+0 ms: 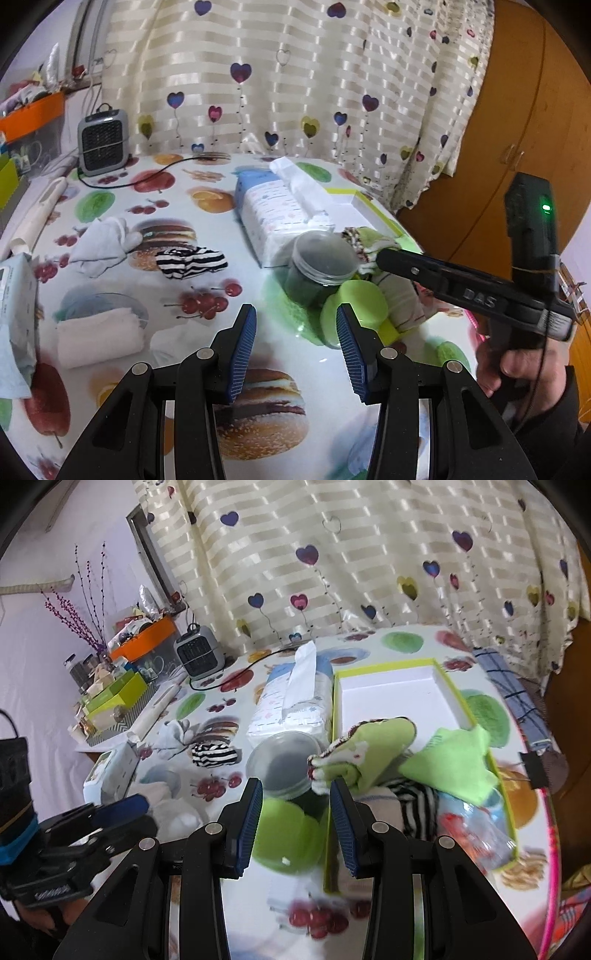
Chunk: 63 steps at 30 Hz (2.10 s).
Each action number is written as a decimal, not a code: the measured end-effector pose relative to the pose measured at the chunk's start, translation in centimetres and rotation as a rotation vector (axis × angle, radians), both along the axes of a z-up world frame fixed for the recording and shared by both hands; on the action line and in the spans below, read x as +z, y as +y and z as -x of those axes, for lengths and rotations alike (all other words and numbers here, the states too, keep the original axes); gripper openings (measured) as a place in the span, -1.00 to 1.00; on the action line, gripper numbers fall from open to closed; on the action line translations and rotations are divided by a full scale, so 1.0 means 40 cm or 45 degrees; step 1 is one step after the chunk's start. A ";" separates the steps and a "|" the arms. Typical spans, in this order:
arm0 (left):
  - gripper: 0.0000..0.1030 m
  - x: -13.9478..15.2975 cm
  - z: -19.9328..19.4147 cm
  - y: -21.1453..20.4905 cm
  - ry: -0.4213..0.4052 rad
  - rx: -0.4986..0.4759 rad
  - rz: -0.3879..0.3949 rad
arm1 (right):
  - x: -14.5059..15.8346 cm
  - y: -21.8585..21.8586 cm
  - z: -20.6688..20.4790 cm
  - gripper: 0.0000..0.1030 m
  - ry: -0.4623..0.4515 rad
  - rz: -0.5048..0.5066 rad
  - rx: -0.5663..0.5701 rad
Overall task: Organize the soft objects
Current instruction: 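Withdraw both open tools from the box back over the table, then grasp the white cloth with the right tool while the left tool grasps the striped sock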
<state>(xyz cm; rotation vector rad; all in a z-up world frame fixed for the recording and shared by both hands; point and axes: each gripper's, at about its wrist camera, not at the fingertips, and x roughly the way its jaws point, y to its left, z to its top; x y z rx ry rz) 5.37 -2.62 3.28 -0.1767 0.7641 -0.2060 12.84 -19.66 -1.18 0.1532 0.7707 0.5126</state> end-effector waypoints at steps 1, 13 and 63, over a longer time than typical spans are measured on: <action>-0.15 -0.002 -0.003 0.001 0.005 0.005 -0.004 | -0.008 0.001 -0.013 -0.23 0.008 0.003 -0.002; -0.15 -0.030 -0.027 0.041 0.046 0.068 -0.018 | 0.019 -0.083 -0.044 -0.23 -0.010 -0.005 -0.165; 0.02 -0.105 0.073 0.356 0.090 0.415 0.010 | -0.120 0.446 0.067 -0.11 0.060 0.312 0.448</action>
